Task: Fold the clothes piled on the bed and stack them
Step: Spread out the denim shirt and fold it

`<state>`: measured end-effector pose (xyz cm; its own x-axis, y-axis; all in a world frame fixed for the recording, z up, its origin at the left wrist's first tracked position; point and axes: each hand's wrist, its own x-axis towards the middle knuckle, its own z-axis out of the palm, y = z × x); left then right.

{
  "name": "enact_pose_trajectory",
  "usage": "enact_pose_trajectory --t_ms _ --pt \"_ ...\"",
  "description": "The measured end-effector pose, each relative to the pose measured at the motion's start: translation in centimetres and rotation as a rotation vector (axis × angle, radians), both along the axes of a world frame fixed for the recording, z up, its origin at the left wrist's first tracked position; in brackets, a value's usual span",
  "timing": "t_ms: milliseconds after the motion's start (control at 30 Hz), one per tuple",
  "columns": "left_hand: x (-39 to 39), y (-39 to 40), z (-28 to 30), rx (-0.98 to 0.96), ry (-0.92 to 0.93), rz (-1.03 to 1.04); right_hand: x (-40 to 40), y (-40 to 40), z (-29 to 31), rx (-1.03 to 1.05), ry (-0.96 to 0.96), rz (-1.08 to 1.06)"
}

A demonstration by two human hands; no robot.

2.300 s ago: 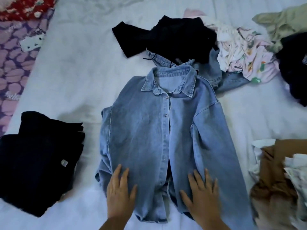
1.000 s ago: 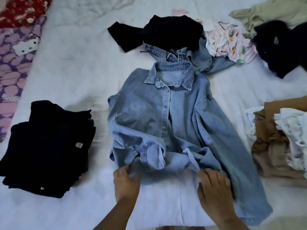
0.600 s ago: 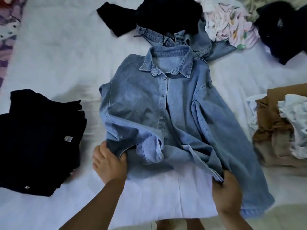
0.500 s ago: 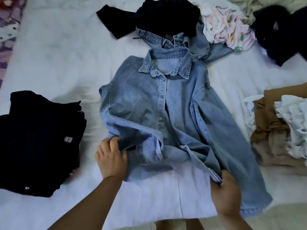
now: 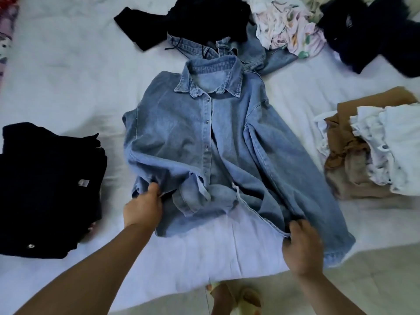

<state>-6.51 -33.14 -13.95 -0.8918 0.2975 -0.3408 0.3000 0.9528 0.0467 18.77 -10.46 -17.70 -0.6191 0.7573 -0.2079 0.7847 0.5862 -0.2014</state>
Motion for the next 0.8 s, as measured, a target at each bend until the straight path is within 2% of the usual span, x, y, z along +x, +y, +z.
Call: enact_pose_trajectory --t_ms 67,133,200,300,433,533,700,800 --pt "1.1 -1.6 1.1 0.024 0.005 0.071 0.1 0.3 0.5 -0.050 0.134 -0.079" --pt "2.3 -3.3 2.2 0.135 0.002 0.205 -0.1 0.7 1.7 -0.201 0.310 -0.223" --pt "3.6 -5.1 3.5 0.248 0.036 0.322 -0.1 0.9 4.2 -0.266 0.465 -0.319" --pt "5.1 -7.2 5.4 0.440 0.061 0.436 0.0 1.7 8.0 -0.214 0.581 -0.272" --pt "6.9 -7.6 7.9 0.646 0.082 0.617 0.7 2.2 11.3 -0.085 0.561 -0.049" --pt "8.3 -7.8 9.4 0.661 0.112 0.679 2.0 2.6 12.6 -0.021 0.528 0.044" --pt "9.7 -9.2 9.9 0.701 0.169 0.827 3.8 2.7 13.3 -0.183 0.510 -0.129" --pt "11.4 -9.3 9.0 0.565 0.192 0.817 5.7 1.1 11.8 -0.151 0.447 -0.153"
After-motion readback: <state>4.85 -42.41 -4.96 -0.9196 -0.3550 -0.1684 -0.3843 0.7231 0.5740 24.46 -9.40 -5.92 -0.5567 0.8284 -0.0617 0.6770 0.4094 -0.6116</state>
